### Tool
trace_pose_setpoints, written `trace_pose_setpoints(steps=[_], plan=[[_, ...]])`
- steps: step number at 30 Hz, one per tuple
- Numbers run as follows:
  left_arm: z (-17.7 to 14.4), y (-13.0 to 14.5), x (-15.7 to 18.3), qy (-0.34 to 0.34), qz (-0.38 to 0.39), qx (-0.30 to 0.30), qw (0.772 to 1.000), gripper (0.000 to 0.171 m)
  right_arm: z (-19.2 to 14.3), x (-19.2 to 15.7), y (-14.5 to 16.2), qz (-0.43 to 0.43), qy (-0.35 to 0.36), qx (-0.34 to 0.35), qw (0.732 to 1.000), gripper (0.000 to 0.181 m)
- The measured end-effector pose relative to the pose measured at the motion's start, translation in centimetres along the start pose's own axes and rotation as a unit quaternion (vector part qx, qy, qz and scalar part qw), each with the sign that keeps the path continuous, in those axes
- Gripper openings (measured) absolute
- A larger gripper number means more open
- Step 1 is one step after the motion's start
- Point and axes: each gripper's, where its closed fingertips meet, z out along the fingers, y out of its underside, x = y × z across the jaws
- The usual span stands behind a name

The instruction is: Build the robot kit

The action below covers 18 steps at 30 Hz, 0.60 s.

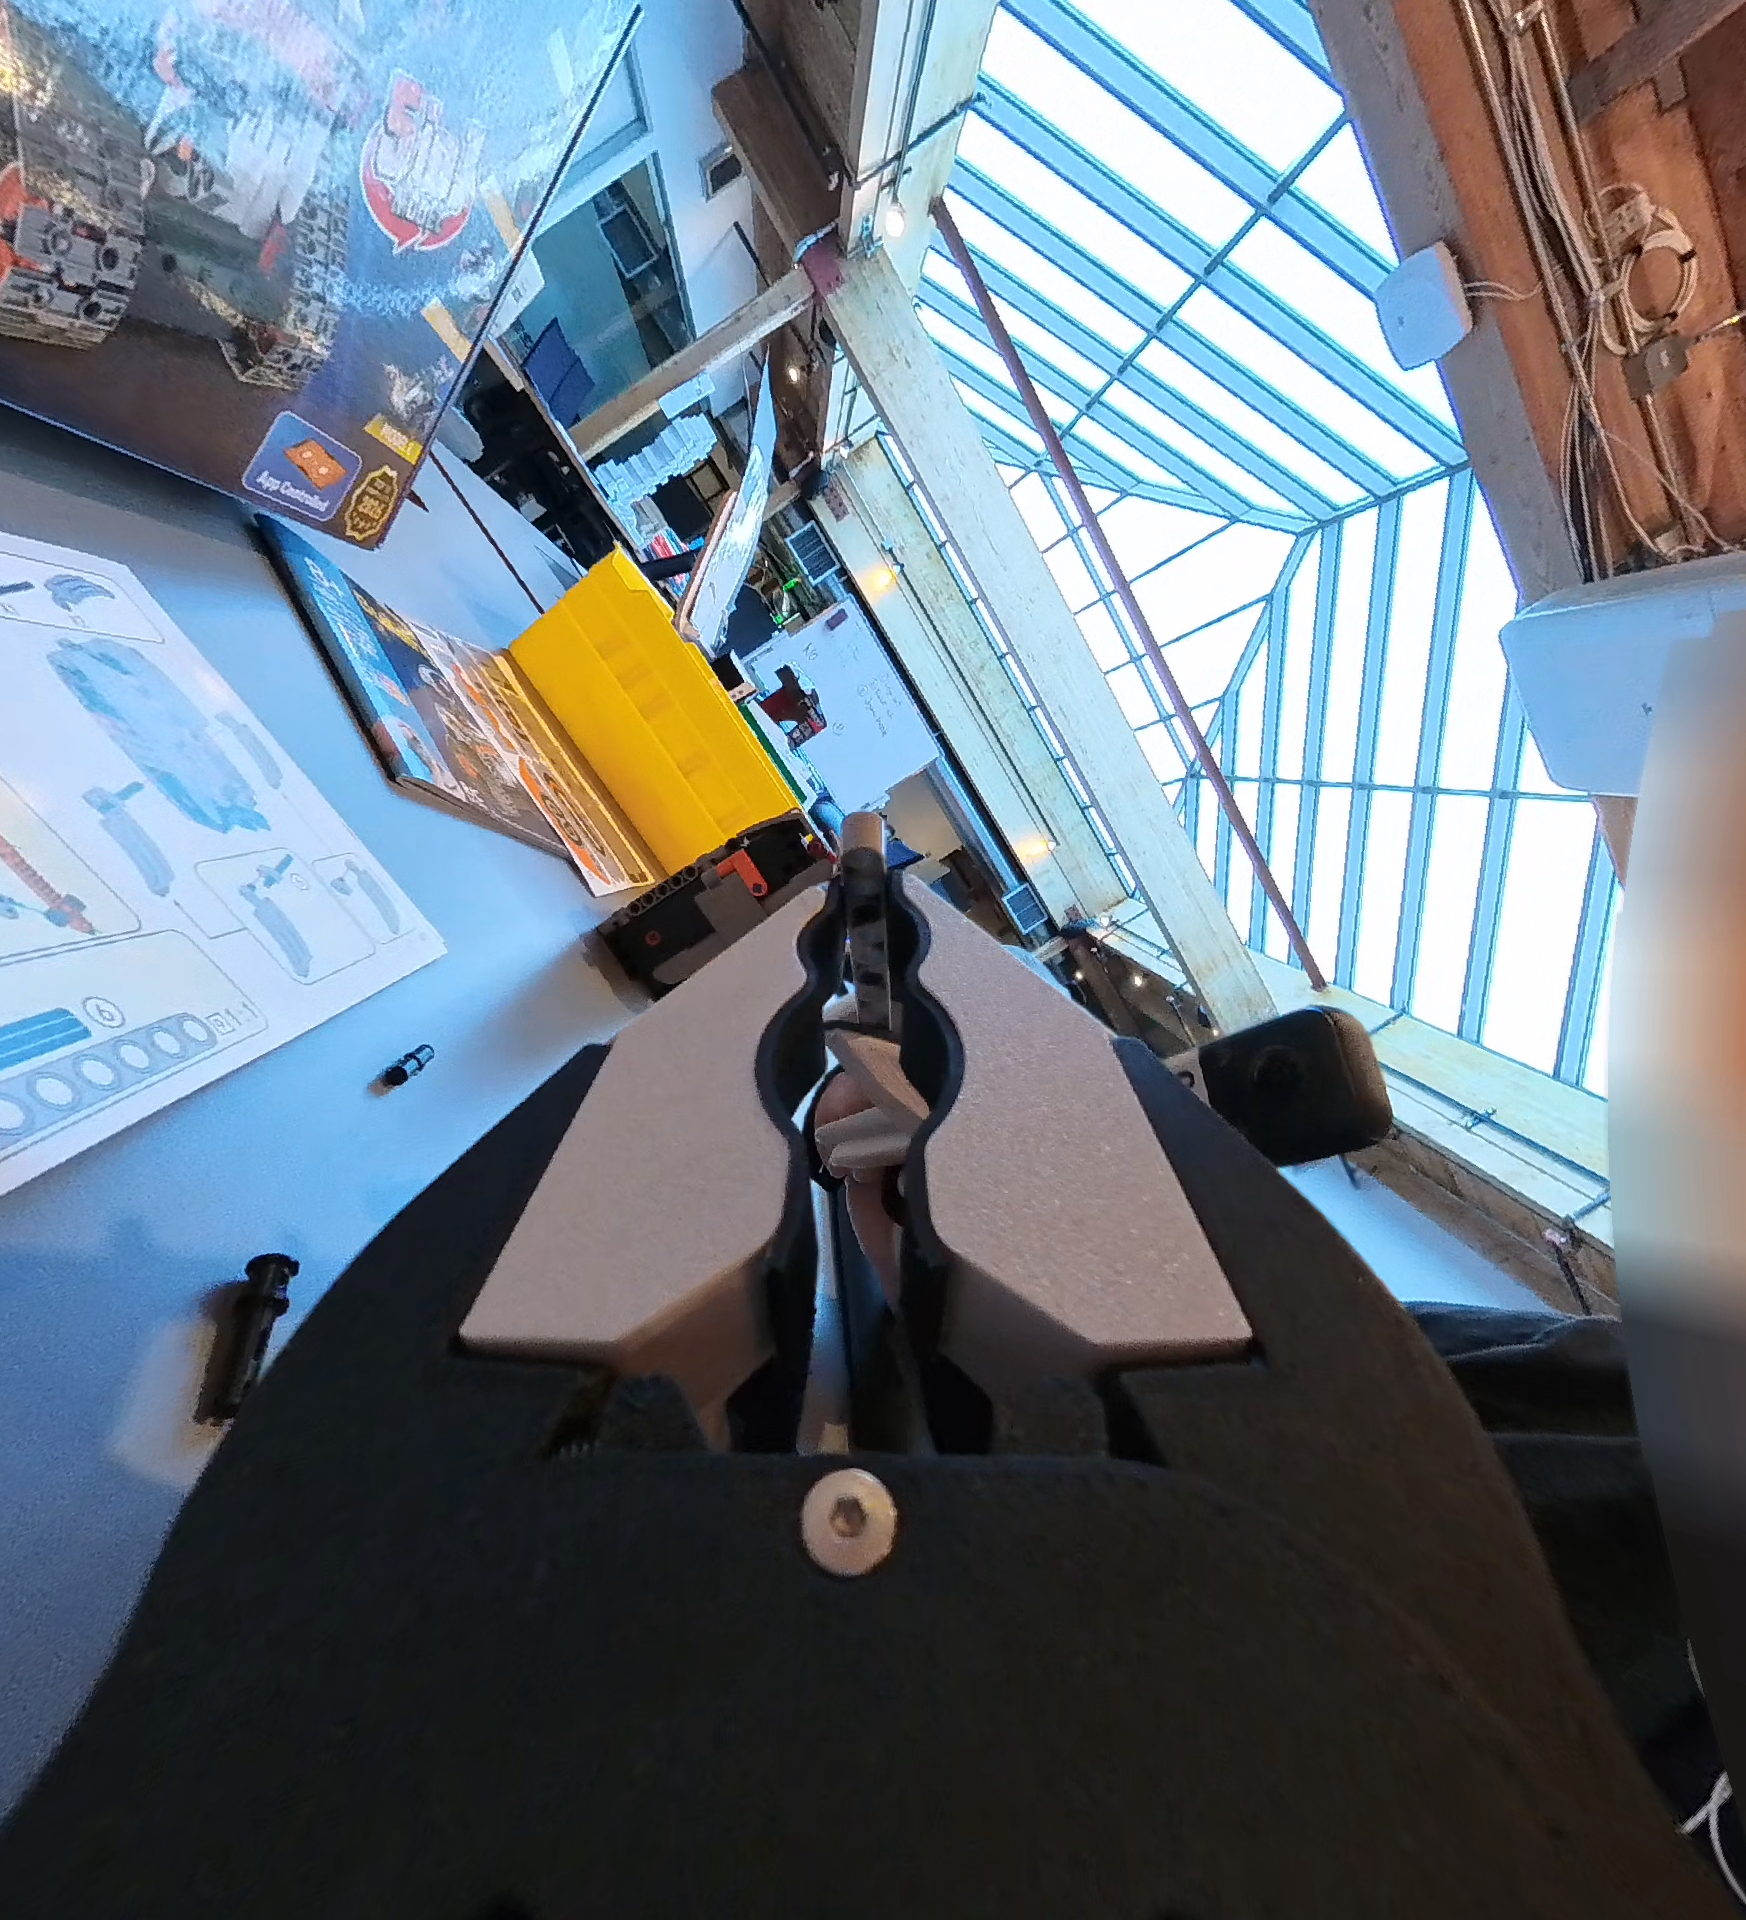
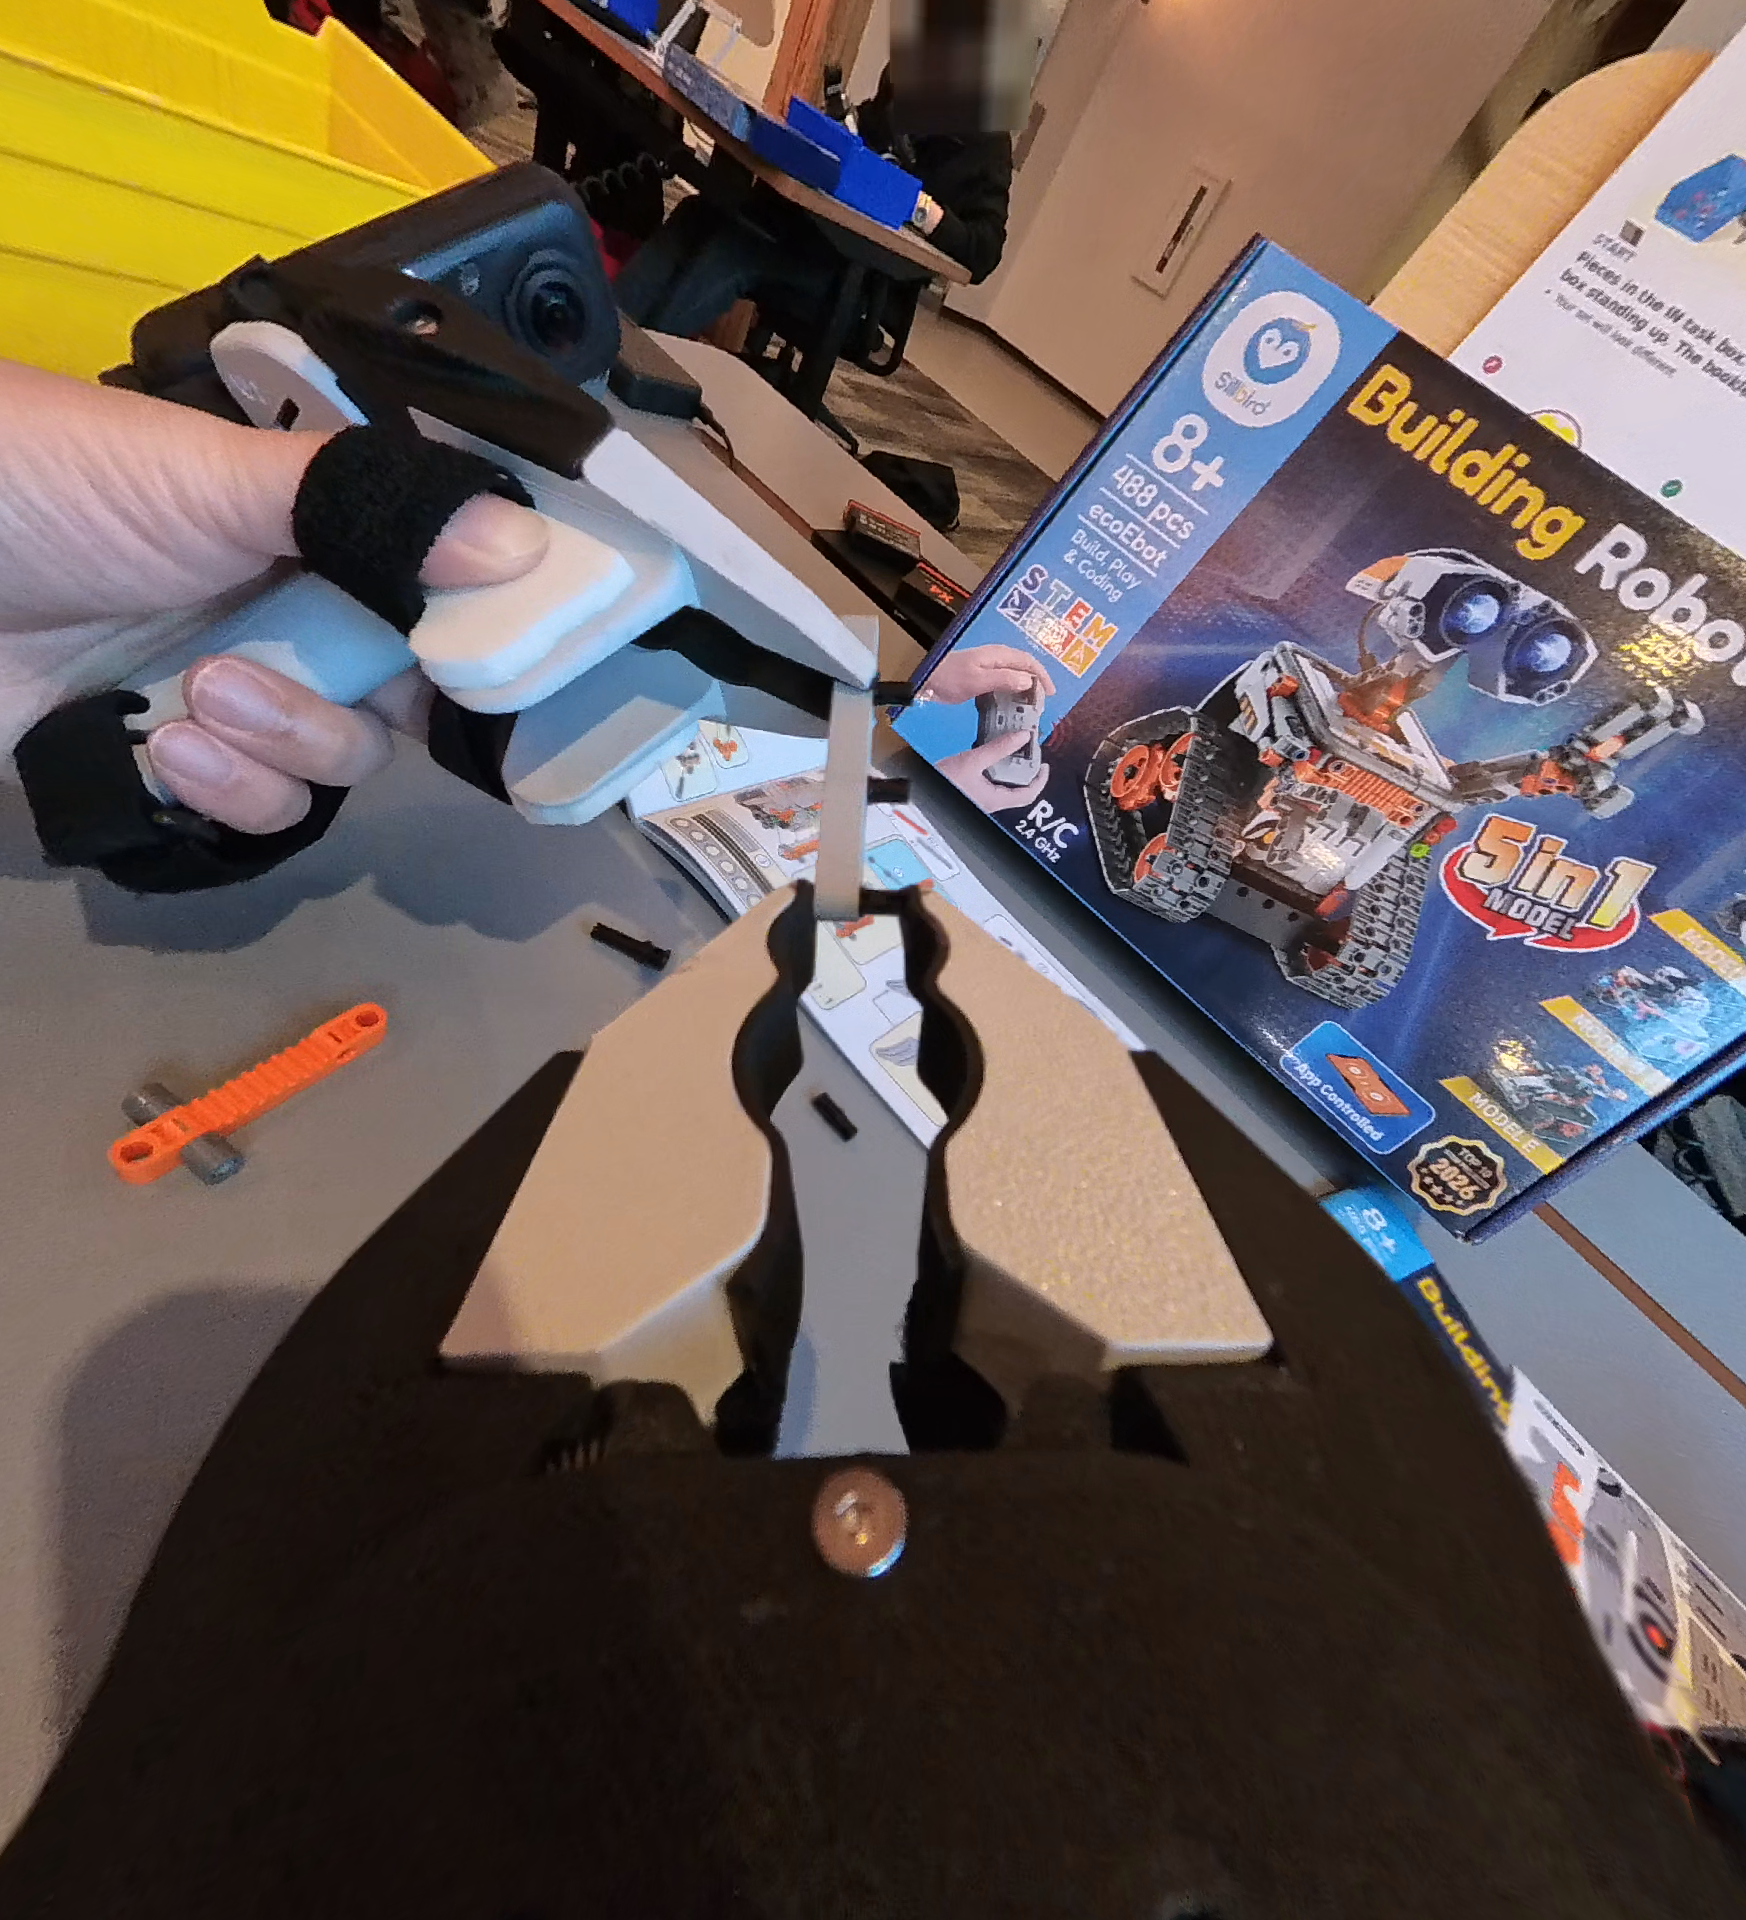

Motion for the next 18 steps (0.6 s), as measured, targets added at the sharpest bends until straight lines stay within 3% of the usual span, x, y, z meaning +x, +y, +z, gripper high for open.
trace_pose_setpoints(steps=[6, 10, 11, 13, 14, 18], plan=[[0.1, 0.0, 0.2, 0.005, -0.011, 0.006, 1.0, 0.004, -0.3, -0.1, -0.3, -0.052, 0.009, -0.014, 0.999, 0.013], [0.1, 0.1, -0.2, -0.011, -0.002, 0.011, 1.0, 0.003, -0.1, -0.1, 0.3, -0.016, -0.009, -0.022, 1.0, 0.014], [0.3, 0.2, -0.3, -0.016, 0.004, 0.01, 1.0, 0.003, -0.1, 0.1, 0.1, -0.014, -0.007, -0.019, 1.0, 0.017], [0.7, 0.7, -0.4, -0.033, 0.028, 0.0, 0.999, 0.004, 0.1, 0.7, -0.4, -0.024, 0.021, -0.017, 0.999, 0.041], [1.0, 0.9, -0.3, -0.035, 0.036, -0.002, 0.999, 0.004, 0.3, 0.8, -0.6, -0.027, 0.027, -0.016, 0.999, 0.042], [1.4, 1.4, 0.0, -0.038, 0.044, -0.003, 0.998, 0.003, 0.9, 0.6, 0.3, -0.036, 0.032, -0.05, 0.998, 0.018]])
